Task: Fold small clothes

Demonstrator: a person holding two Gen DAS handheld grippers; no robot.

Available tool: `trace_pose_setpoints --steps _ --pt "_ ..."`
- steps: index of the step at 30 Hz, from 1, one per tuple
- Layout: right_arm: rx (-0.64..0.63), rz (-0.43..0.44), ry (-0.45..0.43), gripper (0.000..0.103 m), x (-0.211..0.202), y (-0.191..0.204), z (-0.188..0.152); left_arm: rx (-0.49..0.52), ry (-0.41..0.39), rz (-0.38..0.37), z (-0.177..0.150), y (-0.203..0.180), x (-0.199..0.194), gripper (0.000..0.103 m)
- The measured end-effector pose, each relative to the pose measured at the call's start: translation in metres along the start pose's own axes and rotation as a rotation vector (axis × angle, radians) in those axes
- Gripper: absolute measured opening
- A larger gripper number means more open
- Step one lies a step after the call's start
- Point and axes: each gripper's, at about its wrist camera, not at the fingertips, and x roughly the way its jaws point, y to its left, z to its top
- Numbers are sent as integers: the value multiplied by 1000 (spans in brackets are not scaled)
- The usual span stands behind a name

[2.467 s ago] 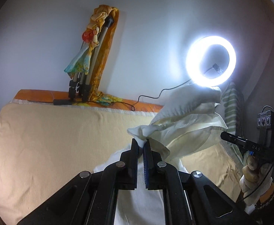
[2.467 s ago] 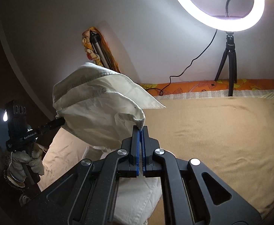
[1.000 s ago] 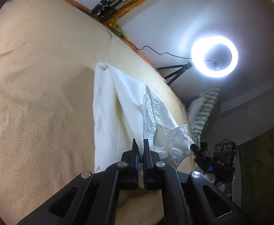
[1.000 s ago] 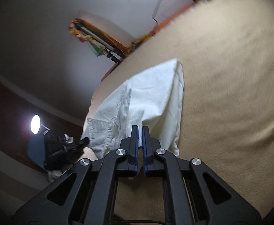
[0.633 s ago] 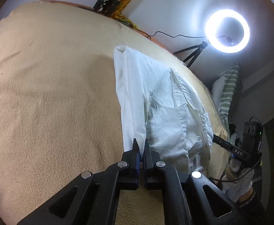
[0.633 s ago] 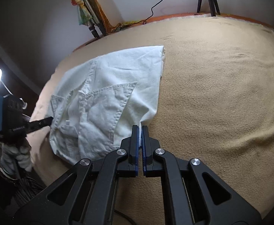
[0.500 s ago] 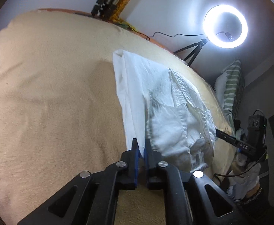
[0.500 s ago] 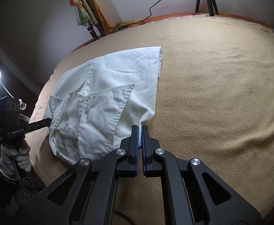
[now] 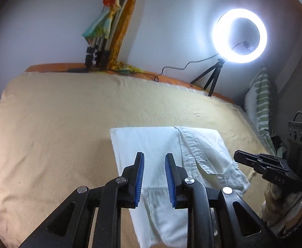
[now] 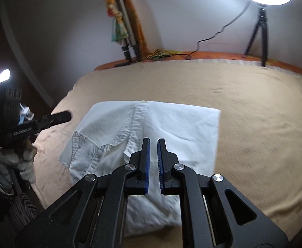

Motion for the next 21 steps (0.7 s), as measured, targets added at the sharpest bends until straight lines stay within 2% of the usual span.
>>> trace_pose_setpoints --steps 5,8,10,13,16,18,20,21 --pt "10 -2 96 8 32 -9 -5 5 101 65 -11 17 42 20" --pt "5 -16 171 8 50 -19 -21 -7 92 62 -24 27 45 22" --pt "-18 -14 169 8 49 -20 -24 1 99 57 -26 30 42 23" --pt "18 18 171 8 39 -30 -22 -25 96 45 -28 36 36 25" --pt "70 58 124 8 18 -46 -18 -53 74 40 -32 37 25 26" --pt "99 87 97 17 3 -61 -17 -88 56 15 -34 42 16 31" --pt "162 77 60 36 -7 -81 -18 -138 42 -22 -33 46 7 37" --pt "193 82 55 37 -10 -89 -19 -168 33 -33 -33 50 3 39"
